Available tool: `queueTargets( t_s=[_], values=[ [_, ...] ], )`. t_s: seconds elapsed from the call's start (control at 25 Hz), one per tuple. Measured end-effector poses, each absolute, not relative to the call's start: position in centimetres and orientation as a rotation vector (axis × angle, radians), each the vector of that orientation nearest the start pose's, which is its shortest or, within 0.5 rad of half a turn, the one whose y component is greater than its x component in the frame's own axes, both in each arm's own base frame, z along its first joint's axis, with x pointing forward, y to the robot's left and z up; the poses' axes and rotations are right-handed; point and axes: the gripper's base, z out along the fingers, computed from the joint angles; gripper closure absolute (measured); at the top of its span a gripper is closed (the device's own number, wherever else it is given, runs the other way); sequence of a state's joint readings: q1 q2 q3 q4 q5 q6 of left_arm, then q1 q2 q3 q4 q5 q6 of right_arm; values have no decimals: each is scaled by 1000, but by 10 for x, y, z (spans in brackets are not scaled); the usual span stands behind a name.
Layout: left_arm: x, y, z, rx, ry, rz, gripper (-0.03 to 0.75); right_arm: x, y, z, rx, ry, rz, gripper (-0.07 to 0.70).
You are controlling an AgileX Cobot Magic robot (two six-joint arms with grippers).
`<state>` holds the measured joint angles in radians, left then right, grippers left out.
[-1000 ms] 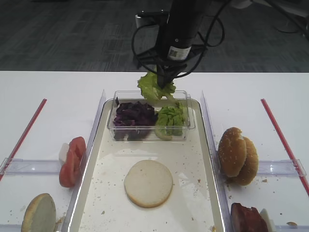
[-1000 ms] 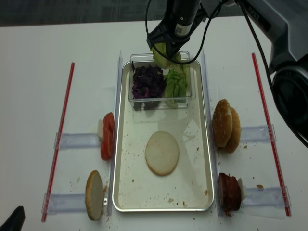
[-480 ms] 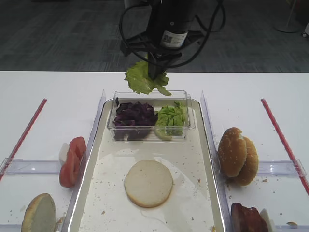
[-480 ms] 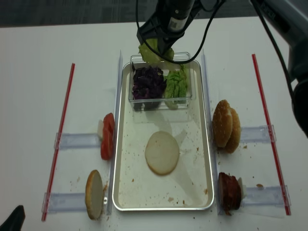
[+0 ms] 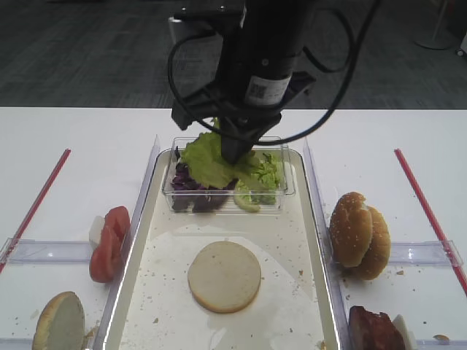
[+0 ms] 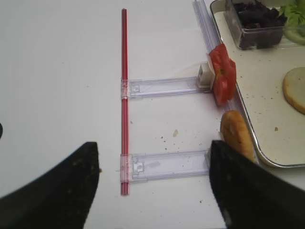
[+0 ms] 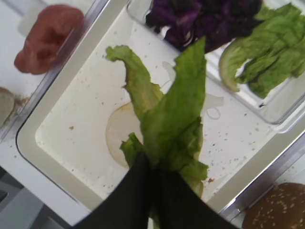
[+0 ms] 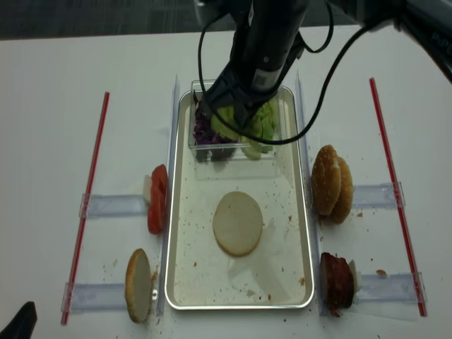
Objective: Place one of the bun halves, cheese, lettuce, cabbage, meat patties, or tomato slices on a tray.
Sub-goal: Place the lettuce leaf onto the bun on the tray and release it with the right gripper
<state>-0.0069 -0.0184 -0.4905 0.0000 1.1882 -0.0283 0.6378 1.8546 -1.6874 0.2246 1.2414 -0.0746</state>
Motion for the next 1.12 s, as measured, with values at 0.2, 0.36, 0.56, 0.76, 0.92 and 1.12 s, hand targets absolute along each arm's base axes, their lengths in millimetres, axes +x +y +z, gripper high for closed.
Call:
queueTargets(
  t_s=[0.2, 0.36, 0.56, 0.76, 0.92, 1.12],
  values=[
    [-12, 0, 265, -23, 2163, -20, 262, 270, 255, 289, -1052, 2814, 436, 571],
    [-12, 0, 265, -23, 2163, -20, 262, 249, 260, 282, -1108, 2845, 516, 571],
    [-12, 0, 265, -23, 2163, -20, 262, 232, 263, 281, -1155, 2848, 545, 571],
    [-12, 0, 265, -23, 2163, -20, 262, 222, 268, 278, -1198, 2849, 550, 571],
    [-12, 0, 265, -23, 2163, -20, 262, 222, 268, 278, -1202, 2844, 540, 571],
    [-12, 0, 265, -23, 2163, -20, 262, 223, 267, 277, -1215, 2836, 496, 571]
  ],
)
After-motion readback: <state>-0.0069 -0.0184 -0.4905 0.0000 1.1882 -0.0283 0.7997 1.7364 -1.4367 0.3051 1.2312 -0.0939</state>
